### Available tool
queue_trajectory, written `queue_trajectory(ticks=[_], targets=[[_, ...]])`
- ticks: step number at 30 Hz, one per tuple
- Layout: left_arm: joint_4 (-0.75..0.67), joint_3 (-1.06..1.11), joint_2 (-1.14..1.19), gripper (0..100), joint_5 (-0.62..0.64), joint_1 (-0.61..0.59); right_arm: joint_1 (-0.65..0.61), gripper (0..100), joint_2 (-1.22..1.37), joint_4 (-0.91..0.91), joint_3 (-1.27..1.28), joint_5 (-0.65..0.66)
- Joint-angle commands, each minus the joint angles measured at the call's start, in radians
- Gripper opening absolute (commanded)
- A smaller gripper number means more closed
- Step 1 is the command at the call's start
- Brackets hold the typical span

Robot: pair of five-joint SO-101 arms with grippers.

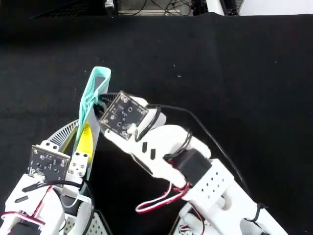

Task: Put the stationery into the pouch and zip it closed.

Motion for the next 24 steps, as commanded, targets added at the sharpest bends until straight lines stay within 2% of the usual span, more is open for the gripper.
queue_trajectory(ticks=[1,7,12,19,24], targets=[[0.014,-0.004,0.0,3,0.011,-0.001,0.051,1.4,-0.002,-0.015,-0.008,0.005],[0.014,-0.004,0.0,3,0.011,-0.001,0.049,3.3,-0.101,0.014,0.007,-0.005],[0.014,-0.004,0.0,3,0.011,-0.001,0.049,21.5,-0.104,0.08,0.007,-0.101],[0.014,-0.004,0.0,3,0.011,-0.001,0.049,18.8,-0.102,0.028,0.007,-0.106],[0.014,-0.001,0.0,3,0.011,0.001,-0.02,18.8,-0.051,0.035,0.004,-0.106]])
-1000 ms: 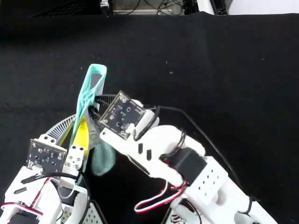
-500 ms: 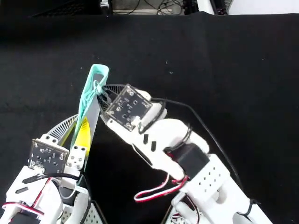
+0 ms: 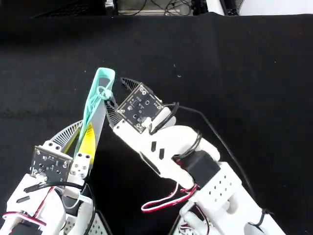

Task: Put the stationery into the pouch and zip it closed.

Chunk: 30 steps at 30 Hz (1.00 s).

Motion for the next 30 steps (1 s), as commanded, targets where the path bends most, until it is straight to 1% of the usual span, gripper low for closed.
queue_trajectory(ticks=[1,3,6,11,13,14,16,17,18,20,26,30], targets=[[0.014,0.002,0.0,3,0.008,-0.004,-0.06,18.8,0.031,-0.02,-0.01,-0.005],[0.035,-0.001,0.0,3,0.005,-0.004,-0.083,18.8,0.044,-0.02,-0.01,0.023],[0.064,-0.004,0.0,3,0.003,0.005,-0.084,18.8,0.047,-0.018,-0.01,0.043],[0.091,-0.002,0.0,3,-0.025,0.119,-0.081,18.8,0.048,0.008,-0.015,0.063],[0.091,0.002,0.0,3,-0.025,0.139,-0.081,17.8,0.048,0.008,-0.016,0.08],[0.091,0.004,0.0,3,-0.025,0.142,-0.08,15.2,0.048,0.008,-0.016,0.097],[0.091,0.004,0.0,3,-0.025,0.143,-0.08,4.0,0.05,0.005,-0.015,0.147],[0.091,0.004,0.0,3,-0.025,0.143,-0.072,0.5,0.048,0.003,-0.013,0.173],[0.091,0.004,0.0,3,-0.025,0.143,-0.058,2.7,0.047,0.006,-0.015,0.184],[0.091,0.004,0.0,3,-0.025,0.143,-0.021,0.9,0.047,0.006,-0.016,0.186],[0.092,0.002,0.0,3,-0.025,0.143,0.127,1.1,0.047,0.002,-0.01,0.186],[0.092,-0.005,0.0,3,-0.025,0.143,0.152,1.1,0.051,0.0,-0.008,0.189]])
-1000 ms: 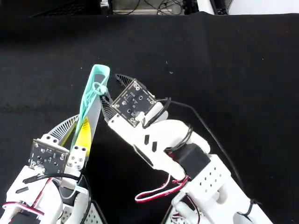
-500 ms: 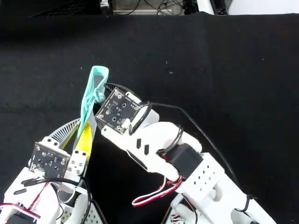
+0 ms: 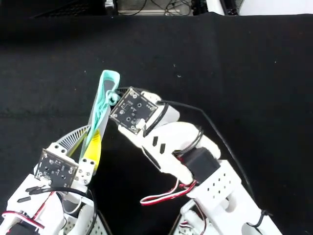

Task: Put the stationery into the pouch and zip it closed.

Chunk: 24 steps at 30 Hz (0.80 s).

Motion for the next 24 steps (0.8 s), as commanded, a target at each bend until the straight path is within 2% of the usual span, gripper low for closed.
queue_trajectory(ticks=[1,8,18,24], targets=[[0.034,0.01,0.002,3,-0.003,0.021,0.061,1.1,0.024,-0.006,-0.007,0.012],[0.034,0.01,0.002,3,-0.003,0.021,0.103,1.1,0.051,-0.083,-0.013,0.015],[0.032,0.01,0.002,3,-0.003,0.021,0.253,1.1,0.143,-0.147,-0.018,0.018],[0.032,0.01,0.002,3,-0.003,0.021,0.281,1.1,0.145,-0.149,-0.045,0.018]])
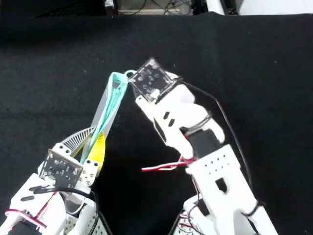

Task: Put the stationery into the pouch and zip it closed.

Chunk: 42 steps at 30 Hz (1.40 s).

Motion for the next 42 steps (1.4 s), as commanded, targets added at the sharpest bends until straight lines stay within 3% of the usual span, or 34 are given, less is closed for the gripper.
queue_trajectory(ticks=[1,6,14,22,42], targets=[[0.032,0.001,0.0,3,-0.003,0.008,0.055,1.1,0.008,-0.028,-0.045,0.011],[0.032,0.001,0.0,3,-0.003,0.008,0.078,1.1,0.081,-0.035,-0.048,0.086],[0.032,-0.001,0.0,3,-0.003,0.008,0.215,1.1,0.349,-0.081,-0.188,0.078],[0.032,-0.001,0.0,3,-0.003,0.008,0.224,1.1,0.506,-0.064,-0.302,0.078],[0.032,-0.001,0.0,3,-0.003,0.008,0.253,1.1,0.661,-0.071,-0.3,0.078]])
